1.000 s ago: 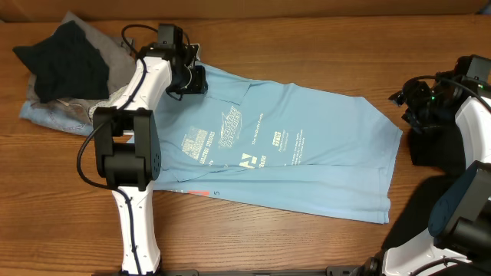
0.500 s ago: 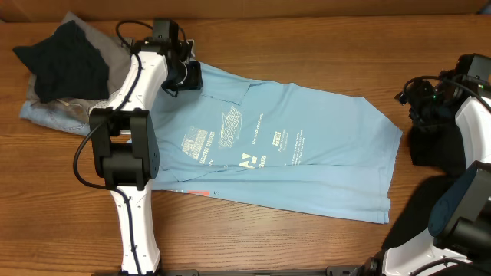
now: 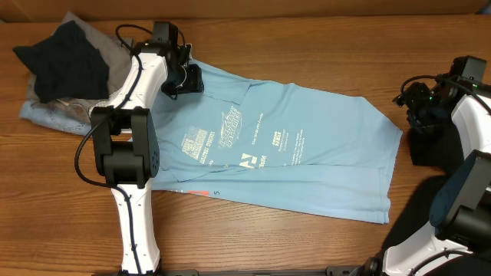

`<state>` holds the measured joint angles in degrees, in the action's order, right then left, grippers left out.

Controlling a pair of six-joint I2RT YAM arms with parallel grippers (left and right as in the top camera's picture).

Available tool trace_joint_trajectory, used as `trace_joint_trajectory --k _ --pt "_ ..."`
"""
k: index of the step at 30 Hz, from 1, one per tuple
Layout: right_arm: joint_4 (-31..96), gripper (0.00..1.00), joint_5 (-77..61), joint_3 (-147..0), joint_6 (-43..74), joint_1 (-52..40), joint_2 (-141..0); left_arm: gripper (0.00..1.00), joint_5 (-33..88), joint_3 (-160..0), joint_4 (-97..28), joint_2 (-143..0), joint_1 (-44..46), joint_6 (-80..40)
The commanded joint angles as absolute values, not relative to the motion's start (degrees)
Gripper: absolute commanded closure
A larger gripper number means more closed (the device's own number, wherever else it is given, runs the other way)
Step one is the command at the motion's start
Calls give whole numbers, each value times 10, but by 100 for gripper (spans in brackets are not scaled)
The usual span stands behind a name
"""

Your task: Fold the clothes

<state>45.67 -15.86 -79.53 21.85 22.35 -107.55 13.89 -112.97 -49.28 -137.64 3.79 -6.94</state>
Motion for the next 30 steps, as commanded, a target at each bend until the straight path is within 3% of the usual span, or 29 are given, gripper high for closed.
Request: trace_joint_trajectory --k 1,3,6,9,30 --pt "457 36 -152 -810 221 222 -1075 50 135 -1125 -475 -1394 43 -83" --pt "458 36 -152 -810 221 222 -1075 56 135 -1125 -465 -1394 43 -85" --pt "460 36 -152 -810 221 222 -1075 81 136 -1125 -460 -1394 43 -99" --pt "461 36 -152 -810 221 222 -1075 94 146 -1125 -463 -1394 43 -103" --pt "397 39 -81 -808 221 222 -1085 96 191 -1243 -559 -1386 22 -103"
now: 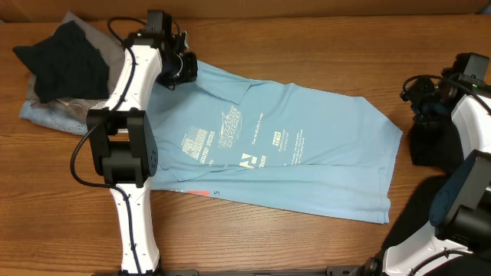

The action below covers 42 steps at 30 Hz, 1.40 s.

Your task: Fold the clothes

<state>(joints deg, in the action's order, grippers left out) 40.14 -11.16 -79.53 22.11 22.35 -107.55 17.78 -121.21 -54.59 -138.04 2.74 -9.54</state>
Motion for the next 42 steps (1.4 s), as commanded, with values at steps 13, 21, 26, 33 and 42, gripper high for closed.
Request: trace_joint_trajectory --k 13,21,26,33,42 --pt "410 51 -156 -807 186 221 -1193 96 83 -1357 -730 -1386 22 -85" --pt "489 63 -274 -807 94 211 -1193 96 50 -1384 -798 -1386 20 -86" --pt "485 96 -258 -808 89 210 -1185 96 40 -1396 -821 -1386 12 -90" --pt "544 96 -181 -808 90 191 -1107 96 40 -1413 -870 -1386 -4 -90" --pt "757 53 103 -798 256 108 -1082 96 40 -1413 -909 -1386 -8 -72"
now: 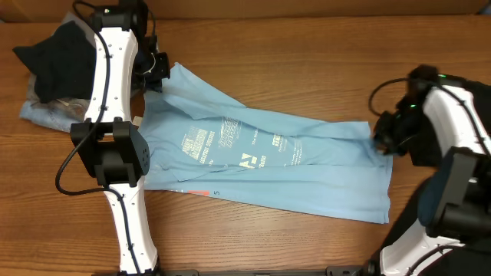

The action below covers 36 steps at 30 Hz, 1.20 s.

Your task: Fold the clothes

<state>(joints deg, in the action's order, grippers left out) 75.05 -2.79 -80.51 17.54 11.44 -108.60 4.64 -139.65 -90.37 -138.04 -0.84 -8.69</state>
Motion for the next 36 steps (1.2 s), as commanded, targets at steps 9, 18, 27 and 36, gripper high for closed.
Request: trace_joint_trajectory --k 9,18,27,36 --pt "607 41 -138 -798 139 133 -1083 96 41 -1413 -916 -1386 -8 -64" --pt "665 39 -136 -764 122 109 -1085 96 41 -1413 -916 -1386 -8 -62" --pt "562 50 -145 -692 140 109 -1085 96 41 -1413 -927 -1386 -8 -58" --pt "583 55 -171 -729 133 110 -1056 96 41 -1413 -928 -1386 -8 -51"
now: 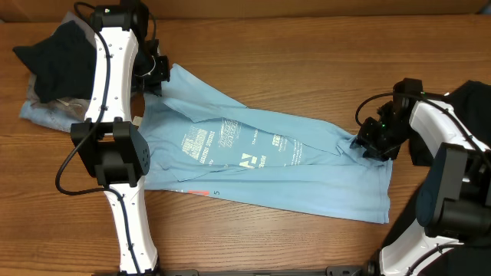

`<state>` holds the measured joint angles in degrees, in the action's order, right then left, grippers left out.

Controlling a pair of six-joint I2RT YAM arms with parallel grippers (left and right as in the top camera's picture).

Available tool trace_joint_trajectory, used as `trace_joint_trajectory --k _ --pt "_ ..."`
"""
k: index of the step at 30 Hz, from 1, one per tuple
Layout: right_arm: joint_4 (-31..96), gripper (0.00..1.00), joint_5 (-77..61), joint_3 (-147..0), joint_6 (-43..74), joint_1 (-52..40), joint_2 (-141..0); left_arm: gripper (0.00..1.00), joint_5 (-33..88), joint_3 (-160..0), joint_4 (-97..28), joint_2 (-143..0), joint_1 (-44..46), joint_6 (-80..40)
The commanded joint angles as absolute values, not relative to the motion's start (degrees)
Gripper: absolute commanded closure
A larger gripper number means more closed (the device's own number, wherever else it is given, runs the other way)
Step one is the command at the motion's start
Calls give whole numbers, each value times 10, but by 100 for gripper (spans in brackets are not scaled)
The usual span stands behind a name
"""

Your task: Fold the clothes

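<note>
A light blue printed T-shirt (261, 165) lies spread across the wooden table, its upper part creased and folded over the print. My left gripper (156, 70) is at the shirt's far left corner and looks shut on the cloth there. My right gripper (367, 142) is at the shirt's upper right edge. The cloth bunches into wrinkles around its fingers, which appear shut on it.
A pile of clothes sits at the back left: a dark navy garment (57, 57) on top of grey and pale blue pieces (46, 115). A black garment (476, 100) lies at the right edge behind the right arm.
My right gripper has moved a little left and the shirt's upper right corner has come inward with it, bunched. The left gripper and its corner have not moved.
First my left gripper was on the shirt's upper left part while the right one hovered over the black garment at the right. The left then shifted back-left. Later that corner was drawn far left, the top edge folded over, and the right gripper reached the shirt's right corner.
</note>
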<state>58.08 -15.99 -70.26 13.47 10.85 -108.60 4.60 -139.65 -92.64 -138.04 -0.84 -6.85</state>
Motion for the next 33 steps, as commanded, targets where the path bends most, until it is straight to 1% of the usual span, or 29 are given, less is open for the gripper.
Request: trace_joint_trajectory --k 1,8,13,16,21,27,29,31,33 --pt "583 53 -170 -730 133 110 -1053 96 41 -1413 -928 -1386 -8 -51" --pt "566 52 -162 -731 138 116 -1054 96 41 -1413 -928 -1386 -8 -51" --pt "547 52 -240 -732 154 144 -1054 96 41 -1413 -927 -1386 -8 -51" --pt "547 52 -241 -731 169 145 -1055 96 41 -1413 -925 -1386 -8 -51" --pt "554 53 -204 -723 214 126 -1056 96 41 -1413 -925 -1386 -8 -51" --pt "536 53 -153 -693 230 99 -1056 96 41 -1413 -925 -1386 -8 -51" --pt "520 56 -148 -684 231 99 -1056 96 41 -1413 -926 -1386 -8 -51" --pt "512 63 -146 -683 232 101 -1056 96 41 -1413 -926 -1386 -8 -51" --pt "507 81 -146 -683 232 104 -1056 96 41 -1413 -926 -1386 -8 -51"
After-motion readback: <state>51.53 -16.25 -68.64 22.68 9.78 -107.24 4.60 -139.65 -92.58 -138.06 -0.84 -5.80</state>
